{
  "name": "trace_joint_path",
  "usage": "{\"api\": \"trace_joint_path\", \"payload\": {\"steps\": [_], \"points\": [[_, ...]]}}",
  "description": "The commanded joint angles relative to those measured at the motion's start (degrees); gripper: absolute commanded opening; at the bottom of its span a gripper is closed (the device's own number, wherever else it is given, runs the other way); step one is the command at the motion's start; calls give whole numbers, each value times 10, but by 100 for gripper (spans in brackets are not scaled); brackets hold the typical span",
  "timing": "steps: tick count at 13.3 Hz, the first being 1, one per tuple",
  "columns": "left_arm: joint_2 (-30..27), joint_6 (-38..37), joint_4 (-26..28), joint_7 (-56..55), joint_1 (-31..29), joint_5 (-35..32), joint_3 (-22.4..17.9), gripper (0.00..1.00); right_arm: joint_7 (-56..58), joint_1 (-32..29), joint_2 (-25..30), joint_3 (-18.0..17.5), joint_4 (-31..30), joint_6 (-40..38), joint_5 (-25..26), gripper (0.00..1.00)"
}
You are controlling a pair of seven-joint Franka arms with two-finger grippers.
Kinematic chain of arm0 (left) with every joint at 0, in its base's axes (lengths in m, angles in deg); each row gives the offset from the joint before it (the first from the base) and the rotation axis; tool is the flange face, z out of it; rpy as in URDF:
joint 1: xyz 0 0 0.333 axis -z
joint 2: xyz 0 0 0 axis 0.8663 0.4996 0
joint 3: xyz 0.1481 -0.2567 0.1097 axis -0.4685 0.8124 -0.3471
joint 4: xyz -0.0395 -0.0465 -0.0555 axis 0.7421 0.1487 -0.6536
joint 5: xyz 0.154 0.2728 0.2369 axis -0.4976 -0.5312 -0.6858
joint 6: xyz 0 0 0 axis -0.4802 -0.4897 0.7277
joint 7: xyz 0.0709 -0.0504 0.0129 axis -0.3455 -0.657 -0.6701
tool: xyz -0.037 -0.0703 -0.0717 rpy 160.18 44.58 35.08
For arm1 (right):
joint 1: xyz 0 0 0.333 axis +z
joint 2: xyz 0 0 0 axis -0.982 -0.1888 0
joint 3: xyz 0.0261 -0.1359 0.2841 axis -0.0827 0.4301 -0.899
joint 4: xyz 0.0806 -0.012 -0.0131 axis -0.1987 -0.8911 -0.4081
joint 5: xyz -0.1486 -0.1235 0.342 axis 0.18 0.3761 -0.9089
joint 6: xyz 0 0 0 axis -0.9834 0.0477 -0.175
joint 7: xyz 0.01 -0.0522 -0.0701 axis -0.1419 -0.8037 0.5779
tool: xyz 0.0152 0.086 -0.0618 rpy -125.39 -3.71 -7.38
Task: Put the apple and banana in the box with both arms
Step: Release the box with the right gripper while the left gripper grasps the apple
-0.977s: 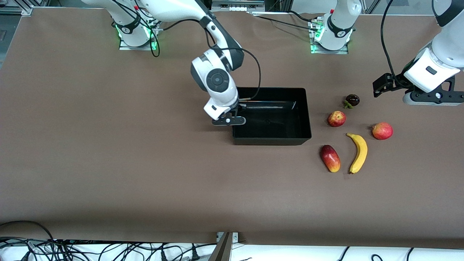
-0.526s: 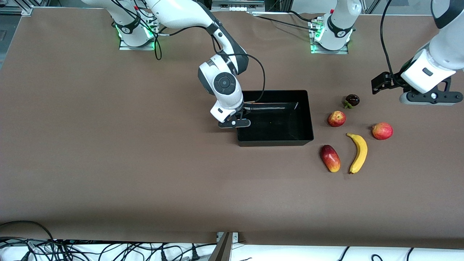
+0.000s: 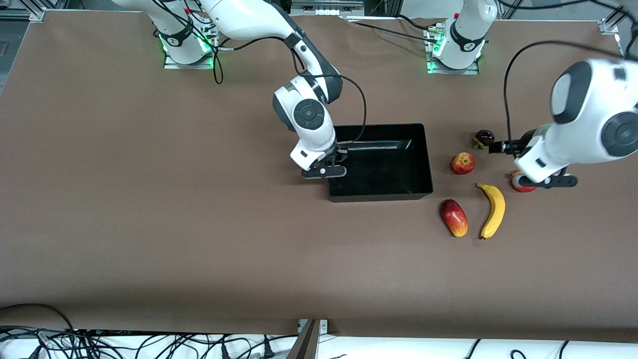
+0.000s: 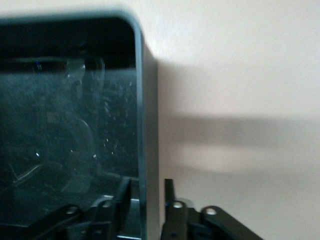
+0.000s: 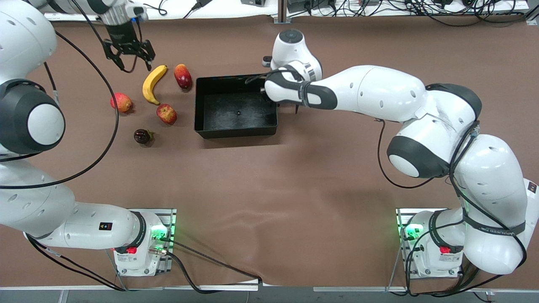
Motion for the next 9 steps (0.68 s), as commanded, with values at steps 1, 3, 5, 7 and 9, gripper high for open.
{"api": "trace_joint_path", "payload": {"steps": [1, 3, 5, 7, 9], "points": [[-18, 123, 105, 2, -1, 7, 3, 100, 16, -44, 38, 1, 41, -94, -10, 100], [-15, 202, 160, 2, 8, 8, 4, 100, 59, -88, 93, 28, 42, -146, -11, 100], [-9, 265, 208, 3, 9, 8, 11, 100, 119, -129, 131, 65, 42, -180, -14, 100], [-6, 350, 266, 3, 9, 5, 11, 100, 167, -163, 167, 94, 40, -241, -17, 100], [10, 370, 270, 13, 9, 2, 13, 100, 190, -173, 208, 130, 34, -293, -15, 100]]}}
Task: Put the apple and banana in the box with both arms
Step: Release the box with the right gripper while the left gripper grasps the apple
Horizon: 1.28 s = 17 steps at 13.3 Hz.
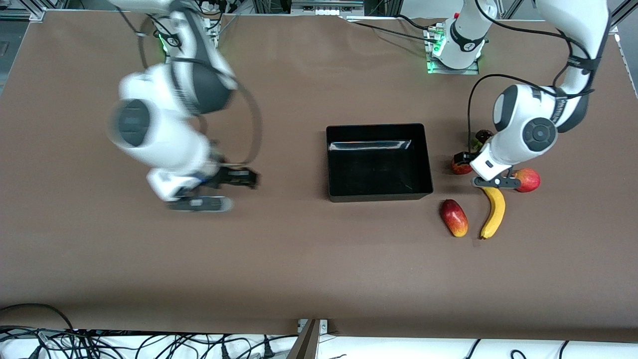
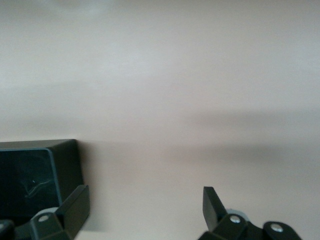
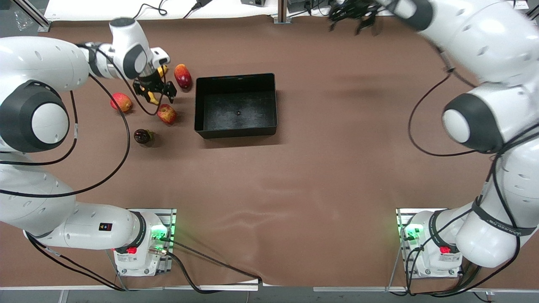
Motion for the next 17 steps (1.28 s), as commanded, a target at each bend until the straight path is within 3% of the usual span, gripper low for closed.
{"api": "trace_joint_path", "payload": {"steps": [1, 4, 6, 7, 9, 11, 13, 15, 17], "points": [[10, 35, 18, 12, 1, 2, 0, 100, 35, 2, 55, 48, -20, -62, -7, 100], [37, 119, 52, 11, 2, 2, 2, 100, 62, 2, 103, 78, -31, -111, 25, 100], [37, 118, 53, 12, 1, 1, 2, 100, 78, 4, 139, 80, -59, -119, 66, 100], [36, 115, 53, 11, 1, 2, 2, 78, 79, 3, 159, 78, -74, -119, 87, 100], [35, 110, 53, 16, 1, 2, 3, 46, 88, 4, 193, 78, -104, -119, 110, 100], [30, 90, 47, 16, 1, 2, 4, 35, 93, -1, 224, 71, -137, -118, 138, 100], [8, 40, 24, 16, 1, 2, 6, 35, 101, -72, 251, -2, -159, -118, 159, 100], [1, -70, -51, 16, 1, 5, 15, 35, 108, -153, 277, -82, -183, -116, 174, 100], [1, -163, -122, 12, 2, 13, 27, 36, 108, -208, 307, -138, -215, -112, 185, 100]]}}
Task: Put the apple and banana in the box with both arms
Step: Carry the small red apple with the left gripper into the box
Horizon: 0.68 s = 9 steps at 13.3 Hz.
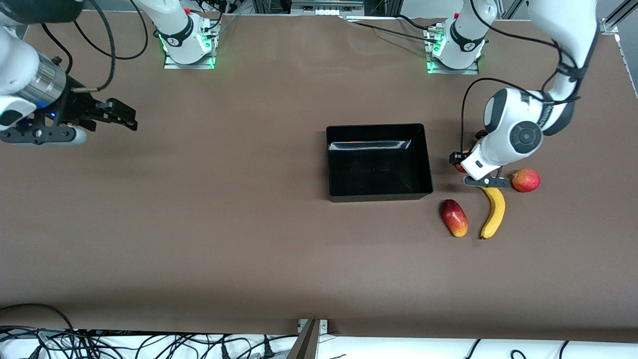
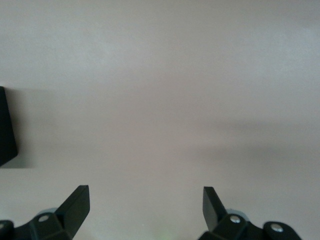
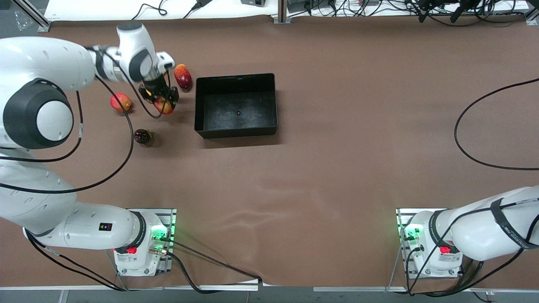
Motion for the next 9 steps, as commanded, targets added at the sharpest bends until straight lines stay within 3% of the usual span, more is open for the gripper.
{"api": "trace_joint_path", "payload": {"steps": [1, 4, 9], "points": [[-5, -115, -91, 3, 2, 33, 26, 35, 10, -79, 59, -83, -64, 13, 19, 100], [-2, -133, -107, -5, 3, 121, 68, 35, 31, -165, 74, -162, -72, 10, 27, 100], [21, -104, -103, -110, 14, 130, 127, 36, 35, -165, 72, -163, -64, 15, 42, 100]]}}
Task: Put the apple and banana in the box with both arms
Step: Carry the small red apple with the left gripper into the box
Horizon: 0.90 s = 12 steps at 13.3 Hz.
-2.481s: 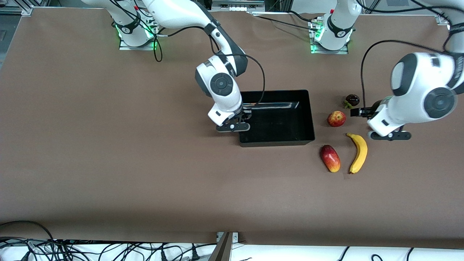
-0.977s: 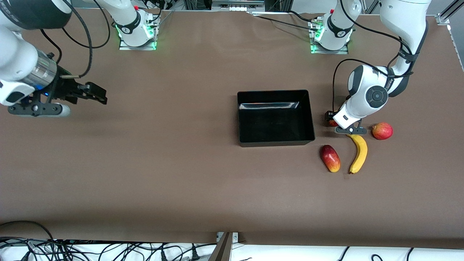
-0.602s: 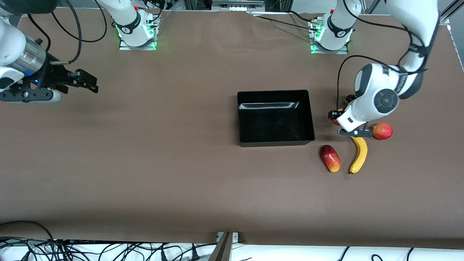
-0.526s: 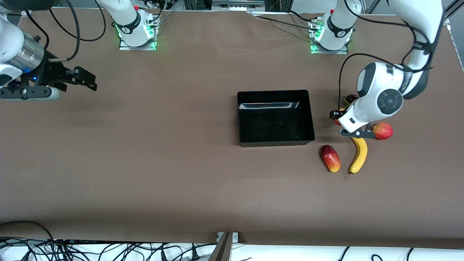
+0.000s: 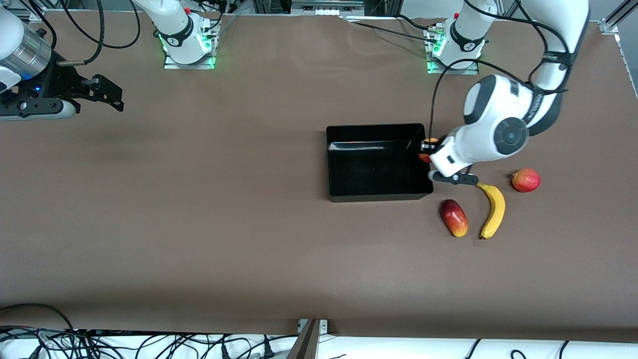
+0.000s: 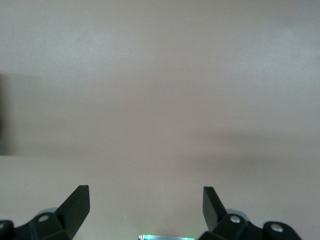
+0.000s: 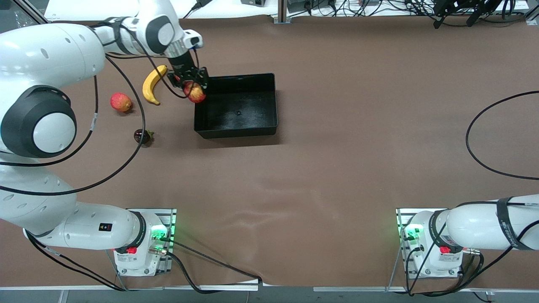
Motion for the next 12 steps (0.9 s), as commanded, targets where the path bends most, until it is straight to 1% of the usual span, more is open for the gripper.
{"api": "trace_joint_path", "payload": {"steps": [1, 4, 5, 8, 12], "points": [[17, 23, -1, -51, 19, 8, 12, 36, 11, -16, 11, -15, -4, 14, 11, 100], [26, 100, 45, -121, 64, 3, 11, 36, 11, -16, -3, -14, 26, 10, 20, 100], [34, 112, 53, -124, 70, 2, 11, 35, 11, -17, -3, -14, 32, 11, 21, 100], [58, 144, 64, -125, 75, -30, 11, 34, 9, -16, -10, -16, 33, 16, 49, 100], [93, 167, 64, -126, 86, -32, 11, 33, 2, -16, -11, -16, 33, 17, 44, 100]]}}
